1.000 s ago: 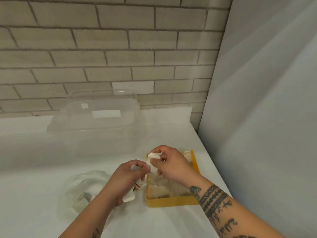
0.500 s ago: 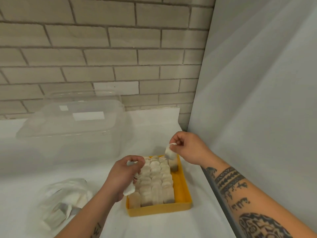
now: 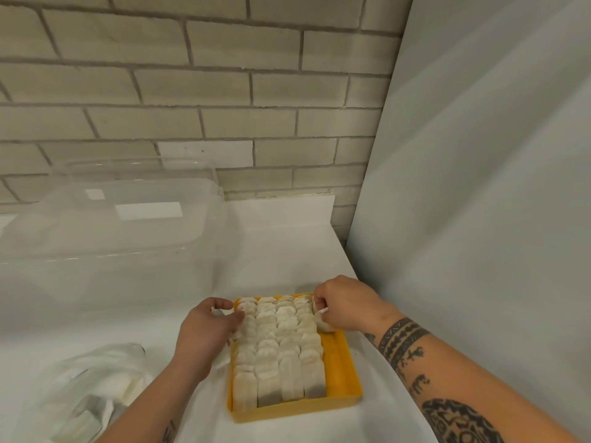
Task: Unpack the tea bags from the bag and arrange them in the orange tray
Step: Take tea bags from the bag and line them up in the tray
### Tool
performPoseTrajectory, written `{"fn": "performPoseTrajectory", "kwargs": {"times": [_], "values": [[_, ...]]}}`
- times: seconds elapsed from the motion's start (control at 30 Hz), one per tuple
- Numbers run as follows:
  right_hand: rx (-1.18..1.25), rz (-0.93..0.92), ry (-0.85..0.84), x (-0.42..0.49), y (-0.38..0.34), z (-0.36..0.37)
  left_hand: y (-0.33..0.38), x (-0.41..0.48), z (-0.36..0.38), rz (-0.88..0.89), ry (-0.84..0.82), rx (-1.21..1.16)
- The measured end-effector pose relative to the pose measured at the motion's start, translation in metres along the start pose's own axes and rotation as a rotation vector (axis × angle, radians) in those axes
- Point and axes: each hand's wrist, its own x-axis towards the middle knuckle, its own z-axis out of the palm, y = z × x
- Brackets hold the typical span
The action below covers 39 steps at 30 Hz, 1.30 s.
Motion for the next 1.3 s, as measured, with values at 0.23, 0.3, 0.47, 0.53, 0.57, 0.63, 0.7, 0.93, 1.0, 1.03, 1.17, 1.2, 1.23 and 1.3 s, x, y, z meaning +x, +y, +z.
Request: {"fn": "performPoseTrajectory", "kwargs": {"times": [0.23,0.3,0.47,0.53,0.57,0.63,0.7,0.93,1.0,1.03,1.17,1.2,1.23,1.3], "values": [[-0.209,-0.003,0.106,0.013,0.001,0.015,-0.004,0.005,0.000,-0.028,-0.009,0.054],[-0.276,0.013,0.129,0.015,0.001,0.018,-0.005,0.006,0.000,-0.033,-0.007,0.042],[-0.344,0.069,0.157,0.019,-0.001,0.016,-0.008,0.007,-0.001,-0.027,0.003,0.043],[-0.350,0.085,0.147,0.021,-0.002,0.015,-0.008,0.007,-0.002,-0.026,0.001,0.043],[-0.351,0.091,0.136,0.022,-0.002,0.016,-0.008,0.007,-0.002,-0.028,-0.001,0.041],[-0.340,0.101,0.120,0.022,-0.002,0.018,-0.007,0.008,-0.002,-0.034,-0.003,0.037],[-0.325,0.106,0.128,0.022,-0.001,0.019,-0.006,0.008,-0.002,-0.045,-0.007,0.028],[-0.231,0.105,0.235,0.019,0.001,0.022,0.006,0.005,-0.005,-0.061,-0.019,-0.117],[-0.171,0.117,0.248,0.015,0.000,0.018,0.013,0.001,-0.005,-0.080,-0.052,-0.222],[-0.132,0.111,0.268,0.012,-0.002,0.015,0.018,-0.003,-0.004,-0.098,-0.079,-0.293],[0.246,-0.049,0.376,-0.015,-0.023,0.007,0.036,-0.022,0.004,-0.258,-0.237,-0.609],[0.379,-0.110,0.377,-0.023,-0.030,0.008,0.039,-0.027,0.007,-0.305,-0.289,-0.666],[0.498,-0.167,0.367,-0.030,-0.038,0.009,0.040,-0.030,0.010,-0.352,-0.339,-0.712],[0.628,-0.233,0.337,-0.041,-0.048,0.013,0.043,-0.036,0.017,-0.422,-0.417,-0.775]]}}
